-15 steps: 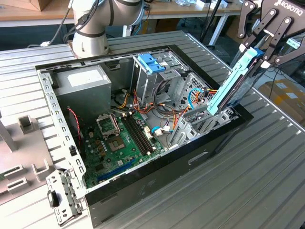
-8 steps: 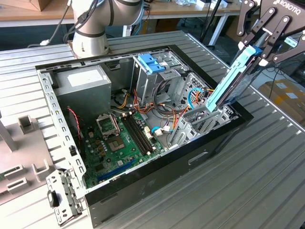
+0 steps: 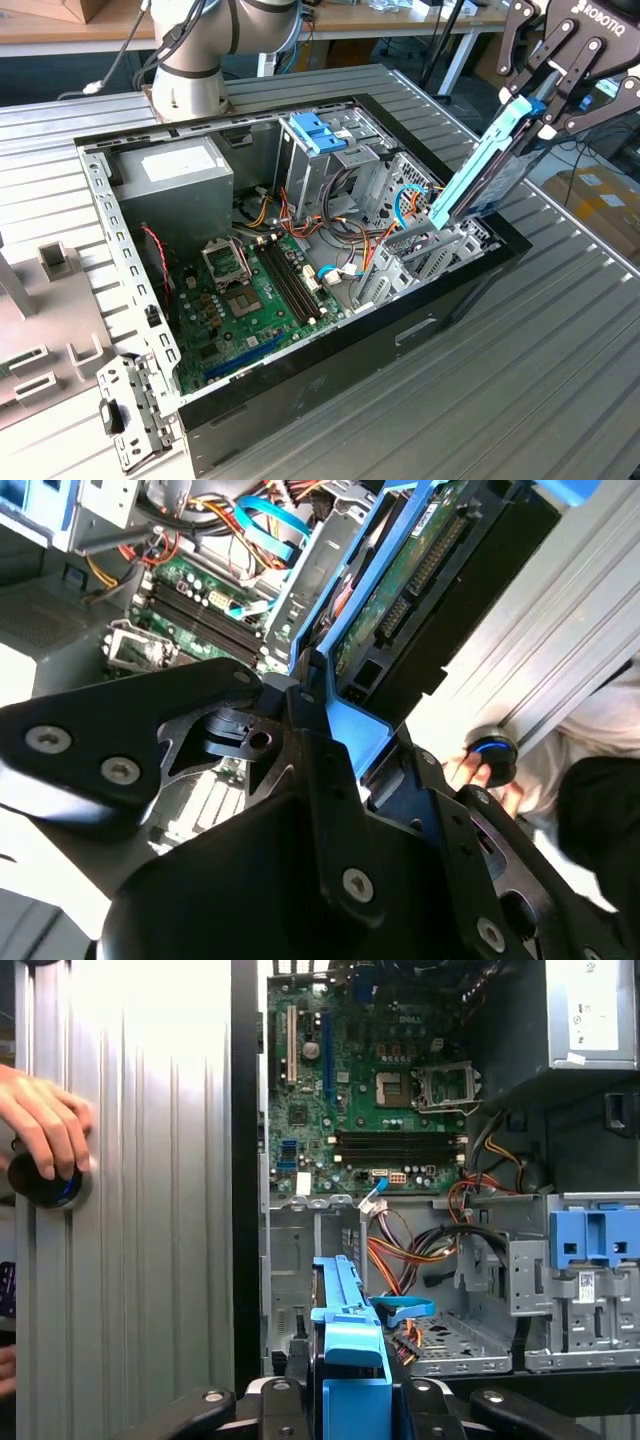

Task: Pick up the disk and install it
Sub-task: 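Pick up the disk, then insert the disk into the insertion slot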

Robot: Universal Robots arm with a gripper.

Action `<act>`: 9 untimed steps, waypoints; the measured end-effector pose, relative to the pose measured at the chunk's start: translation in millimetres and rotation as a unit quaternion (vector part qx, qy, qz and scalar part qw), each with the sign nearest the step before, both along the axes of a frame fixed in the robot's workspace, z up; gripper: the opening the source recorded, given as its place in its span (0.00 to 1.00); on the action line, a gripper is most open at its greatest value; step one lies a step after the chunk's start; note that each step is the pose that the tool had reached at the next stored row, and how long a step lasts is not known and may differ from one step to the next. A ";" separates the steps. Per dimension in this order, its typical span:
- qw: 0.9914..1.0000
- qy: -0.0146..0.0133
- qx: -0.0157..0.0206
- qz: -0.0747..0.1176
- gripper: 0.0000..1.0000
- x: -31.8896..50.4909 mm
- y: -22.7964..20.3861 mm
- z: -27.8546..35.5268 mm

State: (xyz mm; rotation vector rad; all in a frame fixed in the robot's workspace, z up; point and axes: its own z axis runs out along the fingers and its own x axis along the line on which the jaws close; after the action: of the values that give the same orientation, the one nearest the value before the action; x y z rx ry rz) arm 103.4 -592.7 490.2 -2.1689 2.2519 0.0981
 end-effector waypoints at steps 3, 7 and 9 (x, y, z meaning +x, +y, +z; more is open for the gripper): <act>1.000 0.000 0.005 -0.005 0.37 0.0 0.0 -0.2; 1.000 0.000 0.006 -0.004 0.37 0.9 0.0 -0.2; 1.000 0.000 0.006 -0.004 0.37 0.6 0.0 -0.7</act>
State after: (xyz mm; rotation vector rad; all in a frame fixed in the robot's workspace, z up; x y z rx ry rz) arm 104.0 -592.7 489.5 -2.1545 2.2540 0.1104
